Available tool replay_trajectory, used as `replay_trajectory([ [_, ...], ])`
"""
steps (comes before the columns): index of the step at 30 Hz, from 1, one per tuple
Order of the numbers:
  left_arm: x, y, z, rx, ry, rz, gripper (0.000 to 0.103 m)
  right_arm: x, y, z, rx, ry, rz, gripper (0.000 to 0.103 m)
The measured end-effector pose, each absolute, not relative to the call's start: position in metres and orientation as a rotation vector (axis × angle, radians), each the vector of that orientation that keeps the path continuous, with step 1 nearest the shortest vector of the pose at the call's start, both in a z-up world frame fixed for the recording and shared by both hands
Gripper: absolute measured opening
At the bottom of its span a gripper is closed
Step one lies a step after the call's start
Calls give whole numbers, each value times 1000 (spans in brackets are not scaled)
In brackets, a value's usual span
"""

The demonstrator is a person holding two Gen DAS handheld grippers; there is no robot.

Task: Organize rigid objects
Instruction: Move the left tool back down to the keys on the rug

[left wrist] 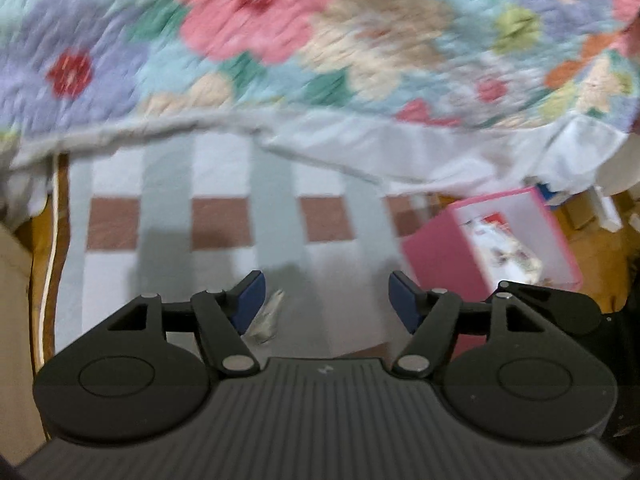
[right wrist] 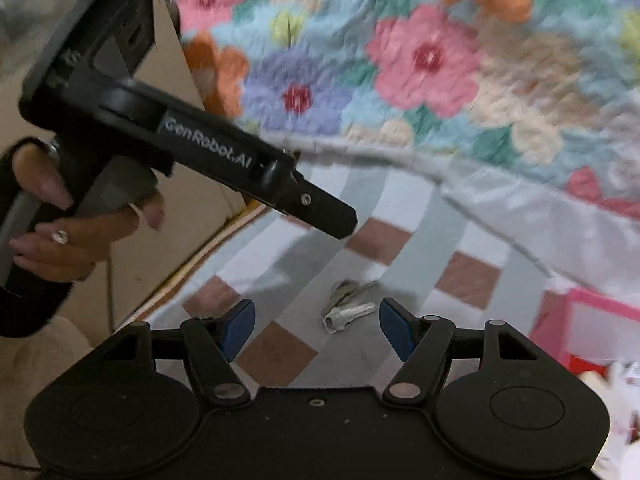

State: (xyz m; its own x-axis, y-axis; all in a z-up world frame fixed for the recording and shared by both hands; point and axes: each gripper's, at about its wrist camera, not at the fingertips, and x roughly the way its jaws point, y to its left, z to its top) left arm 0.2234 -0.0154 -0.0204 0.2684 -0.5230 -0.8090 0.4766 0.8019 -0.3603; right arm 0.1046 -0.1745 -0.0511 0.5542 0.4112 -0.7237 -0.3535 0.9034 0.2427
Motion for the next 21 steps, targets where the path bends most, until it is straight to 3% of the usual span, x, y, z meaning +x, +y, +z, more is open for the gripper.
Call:
replay_trajectory([
  [12,241,-5,-137,-138,1311,-557,61,144,-131,-134,-202,912,476,70],
  [13,242,-5,-141,-152,1326,-553,57,152,-124,-138,-253,939,475,65],
  [14,243,-5,-147,-175,1349,-552,46,159,-118,-142,-297,945,472,62],
  [16,247,-2,-158,-251,1412,-566,32,169,-111,-149,-326,935,487,62],
  [19,248,4,-166,-315,1392,-522,27,179,-115,-158,-259,964,486,61],
  [20,249,5,-167,-333,1386,-525,27,179,-118,-158,-223,970,487,57],
  [21,250,6,-169,-352,1384,-526,27,178,-120,-157,-188,969,487,42],
])
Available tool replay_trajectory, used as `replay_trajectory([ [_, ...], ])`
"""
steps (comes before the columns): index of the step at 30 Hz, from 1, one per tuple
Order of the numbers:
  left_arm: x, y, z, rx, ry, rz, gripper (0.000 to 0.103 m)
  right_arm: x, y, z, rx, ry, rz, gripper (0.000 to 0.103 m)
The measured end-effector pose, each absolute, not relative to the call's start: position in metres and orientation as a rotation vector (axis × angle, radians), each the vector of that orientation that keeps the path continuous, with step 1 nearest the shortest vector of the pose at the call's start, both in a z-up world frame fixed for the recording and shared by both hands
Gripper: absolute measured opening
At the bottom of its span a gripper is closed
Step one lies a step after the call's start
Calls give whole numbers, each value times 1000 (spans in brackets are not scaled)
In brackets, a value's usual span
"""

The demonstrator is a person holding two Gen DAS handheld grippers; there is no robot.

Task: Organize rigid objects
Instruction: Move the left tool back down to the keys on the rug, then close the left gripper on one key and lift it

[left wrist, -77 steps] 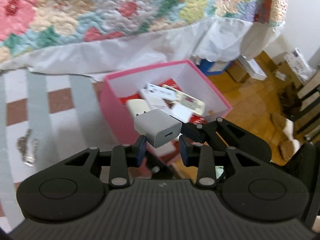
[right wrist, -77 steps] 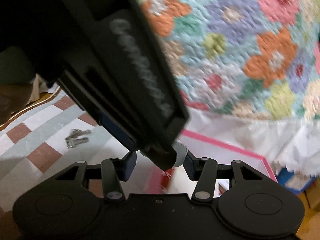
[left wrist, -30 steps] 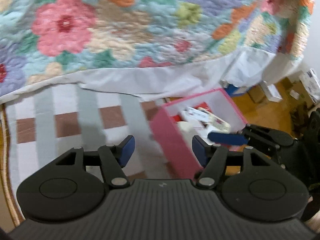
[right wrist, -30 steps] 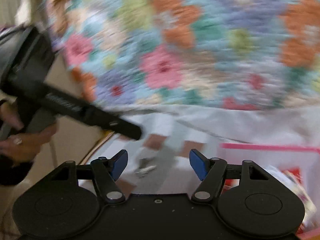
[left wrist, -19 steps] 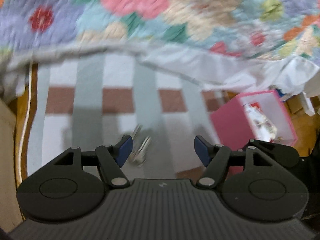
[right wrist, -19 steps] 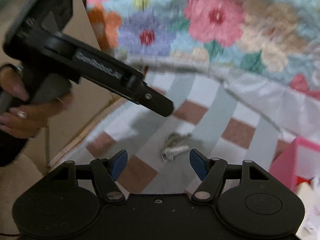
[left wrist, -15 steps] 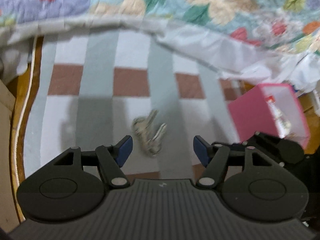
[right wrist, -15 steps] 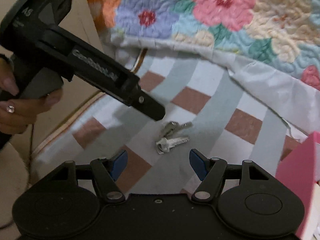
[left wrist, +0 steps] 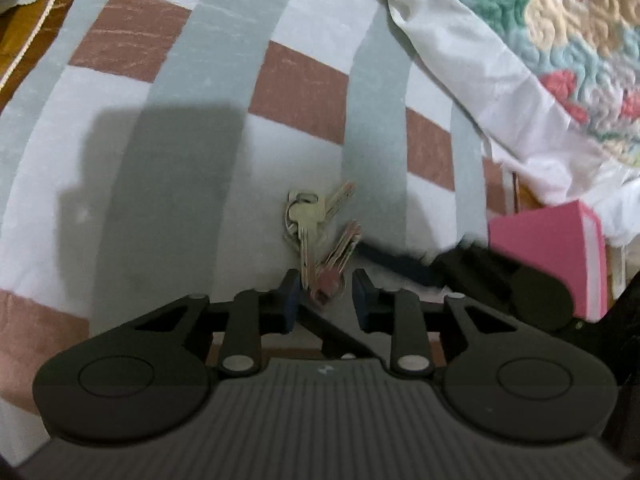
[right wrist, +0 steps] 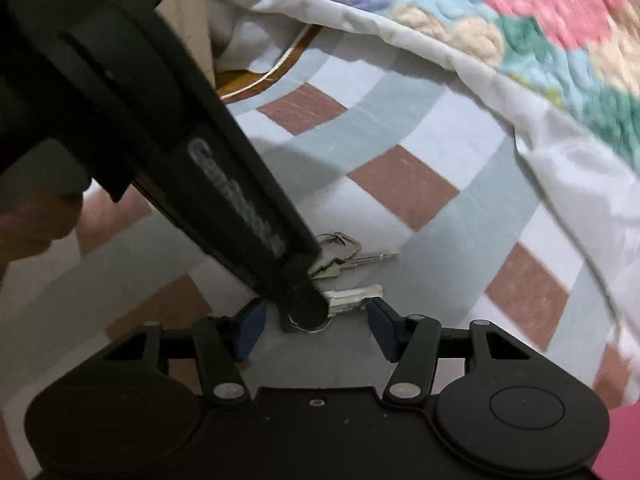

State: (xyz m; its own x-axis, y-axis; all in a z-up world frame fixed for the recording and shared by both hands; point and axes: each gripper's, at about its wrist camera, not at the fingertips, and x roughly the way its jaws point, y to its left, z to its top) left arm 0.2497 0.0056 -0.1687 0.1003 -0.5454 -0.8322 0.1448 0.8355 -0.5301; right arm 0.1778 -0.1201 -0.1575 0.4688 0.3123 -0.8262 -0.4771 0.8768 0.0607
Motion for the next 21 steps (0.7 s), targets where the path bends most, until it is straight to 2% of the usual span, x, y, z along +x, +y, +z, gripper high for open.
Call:
replay_trajectory([
  [1,250,7,-170,-371,1379,-524,26,175,-120,-157,-180,962,479,34],
  [3,251,8,-172,-394,1363,-511,25,167,-119,-157,-182,947,464,32],
  [5,253,10,-171,-406,1327,-492,25,160,-120,-154,-149,934,454,26],
  [6,253,12,-170,-405,1310,-485,25,156,-122,-151,-131,924,450,11],
  [7,253,13,-170,-402,1301,-486,25,153,-123,-148,-111,920,445,4],
  [15,249,10,-172,-388,1348,-543,29,134,-147,-146,26,930,387,3],
  [21,239,4,-169,-349,1425,-587,38,119,-179,-138,198,928,333,3],
])
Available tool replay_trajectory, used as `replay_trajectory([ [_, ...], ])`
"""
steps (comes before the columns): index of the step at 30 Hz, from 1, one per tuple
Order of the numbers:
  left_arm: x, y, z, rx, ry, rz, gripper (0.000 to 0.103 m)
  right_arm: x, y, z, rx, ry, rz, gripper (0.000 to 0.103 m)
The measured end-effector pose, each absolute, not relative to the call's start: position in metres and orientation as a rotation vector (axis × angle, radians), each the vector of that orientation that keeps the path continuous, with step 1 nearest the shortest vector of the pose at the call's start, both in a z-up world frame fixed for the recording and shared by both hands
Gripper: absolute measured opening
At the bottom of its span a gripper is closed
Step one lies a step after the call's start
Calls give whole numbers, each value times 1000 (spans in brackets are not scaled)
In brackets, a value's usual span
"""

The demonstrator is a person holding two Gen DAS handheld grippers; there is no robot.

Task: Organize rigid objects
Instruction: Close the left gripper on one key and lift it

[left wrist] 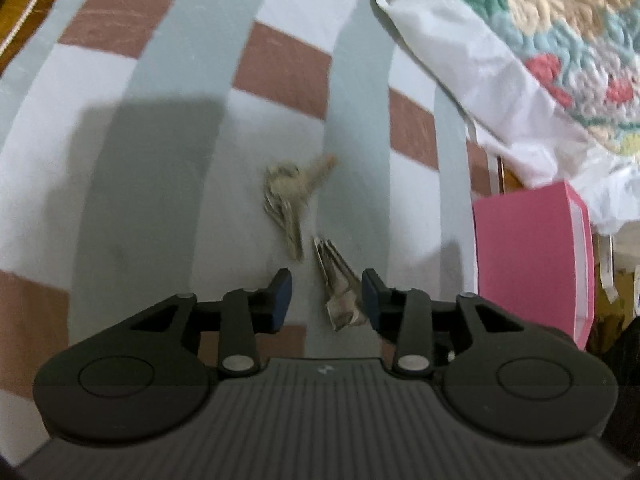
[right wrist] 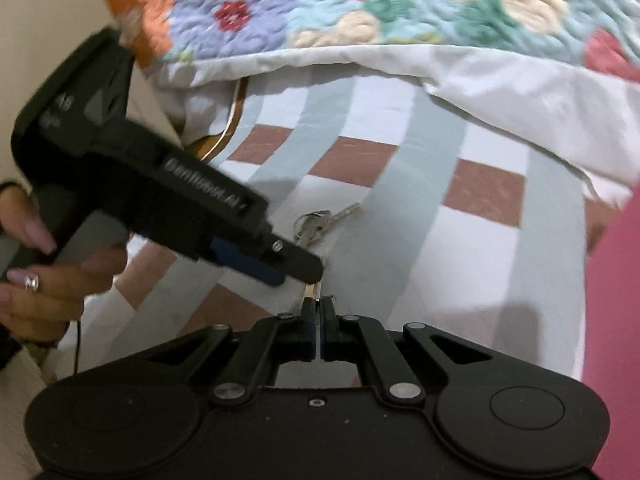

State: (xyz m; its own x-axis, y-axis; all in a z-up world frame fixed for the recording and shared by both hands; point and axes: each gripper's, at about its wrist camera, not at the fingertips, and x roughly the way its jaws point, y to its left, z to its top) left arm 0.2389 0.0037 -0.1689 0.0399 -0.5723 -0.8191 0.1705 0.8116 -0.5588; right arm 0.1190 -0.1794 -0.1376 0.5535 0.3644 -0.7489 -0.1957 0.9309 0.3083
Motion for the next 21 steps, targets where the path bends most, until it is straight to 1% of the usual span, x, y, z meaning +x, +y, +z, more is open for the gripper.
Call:
replay_trajectory([
  [1,237,1,-169,-364,1464,-616,37,118,-181,-140,204,932,331,4],
  [2,236,-2,-168,-378,1478,-631,40,115,-182,-142,197,938,324,4],
  [8,229,-10,-171,-403,1464,-601,39,102,-186,-152,240,936,357,4],
  [14,230,-10,-179,-446,1459,-592,36,97,-178,-152,218,930,380,6],
  [15,230,-11,-179,-435,1452,-591,33,97,-177,-151,203,930,375,10],
  [17,229,-13,-178,-381,1438,-582,15,97,-175,-153,190,936,361,10],
  [19,228,-15,-178,-339,1422,-573,6,98,-174,-154,176,951,343,15],
  [20,228,-16,-178,-328,1416,-574,5,98,-172,-155,167,959,330,23],
  [21,228,-17,-178,-324,1412,-576,5,98,-171,-155,157,964,315,35],
])
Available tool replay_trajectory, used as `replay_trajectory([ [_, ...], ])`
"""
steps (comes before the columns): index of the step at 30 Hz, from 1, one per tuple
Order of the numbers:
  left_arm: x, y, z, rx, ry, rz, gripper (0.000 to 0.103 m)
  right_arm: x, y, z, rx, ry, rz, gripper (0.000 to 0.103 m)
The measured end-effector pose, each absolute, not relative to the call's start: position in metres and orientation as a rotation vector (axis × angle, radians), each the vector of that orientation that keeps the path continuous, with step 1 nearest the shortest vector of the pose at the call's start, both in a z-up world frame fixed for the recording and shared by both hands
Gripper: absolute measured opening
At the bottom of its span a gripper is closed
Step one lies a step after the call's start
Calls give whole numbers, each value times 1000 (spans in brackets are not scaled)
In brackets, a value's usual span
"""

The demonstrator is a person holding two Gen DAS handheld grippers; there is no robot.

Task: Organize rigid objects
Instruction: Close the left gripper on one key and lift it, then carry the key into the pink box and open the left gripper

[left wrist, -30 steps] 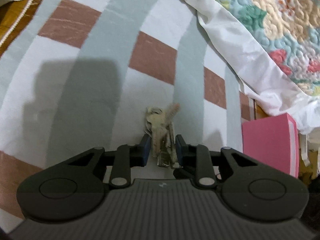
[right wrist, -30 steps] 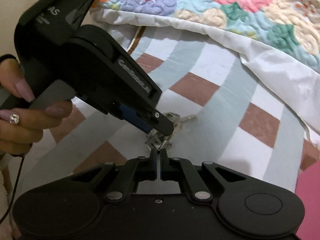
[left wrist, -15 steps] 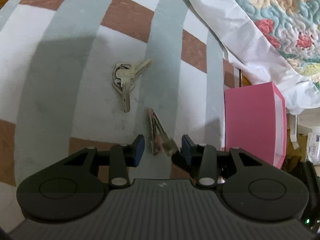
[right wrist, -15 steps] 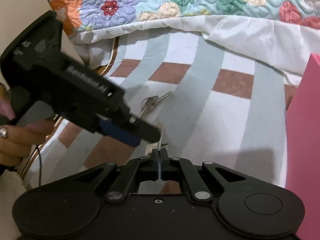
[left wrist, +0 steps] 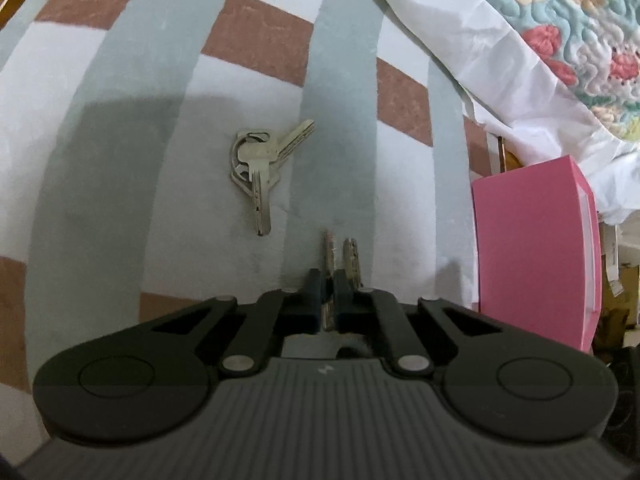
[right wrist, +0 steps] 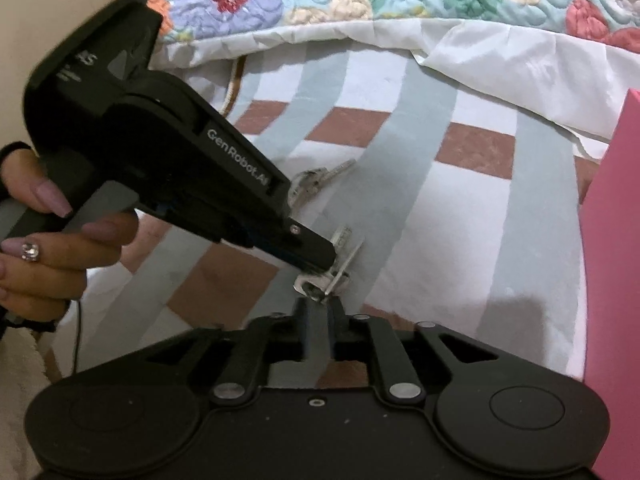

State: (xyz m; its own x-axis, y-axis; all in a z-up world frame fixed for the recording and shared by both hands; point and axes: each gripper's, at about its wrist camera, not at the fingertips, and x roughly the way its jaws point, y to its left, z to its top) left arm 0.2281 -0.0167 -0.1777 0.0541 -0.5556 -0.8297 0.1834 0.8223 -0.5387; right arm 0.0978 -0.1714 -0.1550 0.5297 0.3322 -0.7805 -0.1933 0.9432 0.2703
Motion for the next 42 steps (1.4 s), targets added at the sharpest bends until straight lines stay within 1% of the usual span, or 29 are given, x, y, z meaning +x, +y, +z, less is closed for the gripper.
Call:
replay_trajectory([
  [1,228,-17,-178,-319,1411,-577,5,97,-171,-155,152,960,310,41],
  [5,229,-18,-179,-332,1427,-601,5,101,-168,-157,164,959,314,48],
  [7,229,-18,-184,-378,1466,-606,5,106,-166,-157,153,945,303,56],
  [9,229,-17,-184,-385,1464,-609,5,111,-164,-159,134,932,299,56],
  [10,229,-16,-184,-391,1463,-609,5,113,-162,-159,103,925,289,47],
  [11,229,-16,-185,-407,1459,-613,6,113,-160,-159,70,926,280,43],
  [12,229,-15,-184,-414,1447,-621,6,113,-159,-158,43,927,267,33],
  [13,229,-16,-184,-413,1442,-629,7,113,-161,-158,48,928,257,29],
  [15,230,-15,-185,-432,1449,-637,9,112,-166,-157,90,931,251,29],
  [16,230,-15,-186,-443,1451,-640,11,111,-167,-157,95,930,247,29],
  [18,229,-16,-188,-455,1461,-647,20,109,-167,-157,103,928,234,29],
  [20,229,-16,-188,-491,1463,-677,33,108,-170,-157,141,929,237,29],
  [23,224,-27,-183,-408,1414,-717,33,108,-175,-158,184,923,245,28],
  [24,222,-30,-181,-381,1394,-721,32,109,-175,-159,192,924,248,17],
  [25,220,-33,-179,-358,1386,-718,31,109,-177,-160,202,927,250,15],
  [27,218,-36,-176,-319,1368,-715,30,108,-179,-161,214,921,254,14],
  [28,218,-35,-176,-322,1367,-712,28,107,-178,-161,207,918,257,12],
  [31,216,-31,-175,-330,1374,-704,22,103,-174,-157,188,914,264,12],
  [34,208,-30,-160,-294,1337,-712,22,92,-170,-147,155,873,272,12],
  [38,190,-32,-128,-239,1239,-738,22,77,-174,-123,132,807,278,13],
  [42,169,-33,-96,-244,1151,-779,22,58,-177,-96,63,740,272,13],
])
